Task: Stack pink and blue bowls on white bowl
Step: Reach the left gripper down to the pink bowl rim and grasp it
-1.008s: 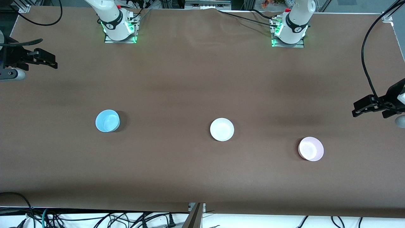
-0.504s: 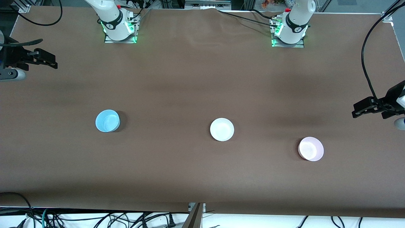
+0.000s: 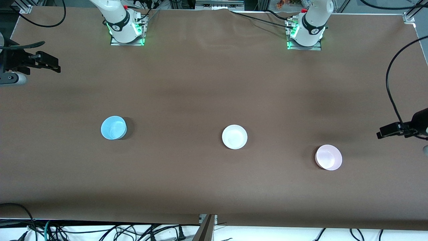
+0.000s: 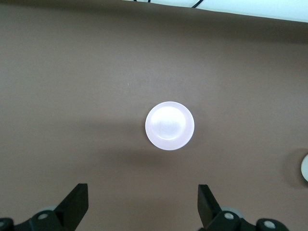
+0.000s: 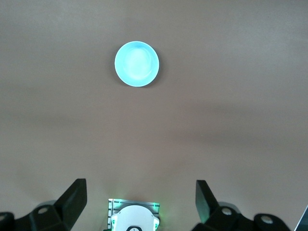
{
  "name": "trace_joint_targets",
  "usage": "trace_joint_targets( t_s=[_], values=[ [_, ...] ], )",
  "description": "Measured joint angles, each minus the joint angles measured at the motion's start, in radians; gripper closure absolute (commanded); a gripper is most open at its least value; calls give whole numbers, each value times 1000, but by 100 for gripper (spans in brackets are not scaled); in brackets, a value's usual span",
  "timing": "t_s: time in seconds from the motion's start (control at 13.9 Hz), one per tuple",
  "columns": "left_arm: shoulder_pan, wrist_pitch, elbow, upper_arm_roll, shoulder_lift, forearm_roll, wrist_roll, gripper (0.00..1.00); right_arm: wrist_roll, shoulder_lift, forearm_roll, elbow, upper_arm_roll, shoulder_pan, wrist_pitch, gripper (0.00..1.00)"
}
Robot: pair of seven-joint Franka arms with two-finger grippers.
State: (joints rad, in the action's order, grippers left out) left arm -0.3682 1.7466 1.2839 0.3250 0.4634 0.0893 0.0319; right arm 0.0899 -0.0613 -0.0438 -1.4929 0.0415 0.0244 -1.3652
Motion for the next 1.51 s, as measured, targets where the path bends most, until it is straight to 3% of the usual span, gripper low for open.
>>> trace_joint_targets(
  t_s=[0.36,0.72,1.51],
  values=[
    [-19,111,105,-1,73,6,0,0,0,0,0,0,-3,0,0,0],
    [-20,338,218,-1,161,63,0,1,0,0,0,0,-3,0,0,0],
    [-21,526,253,-5,261,88,0,11,0,-2,0,0,-4,1,0,0]
  ],
)
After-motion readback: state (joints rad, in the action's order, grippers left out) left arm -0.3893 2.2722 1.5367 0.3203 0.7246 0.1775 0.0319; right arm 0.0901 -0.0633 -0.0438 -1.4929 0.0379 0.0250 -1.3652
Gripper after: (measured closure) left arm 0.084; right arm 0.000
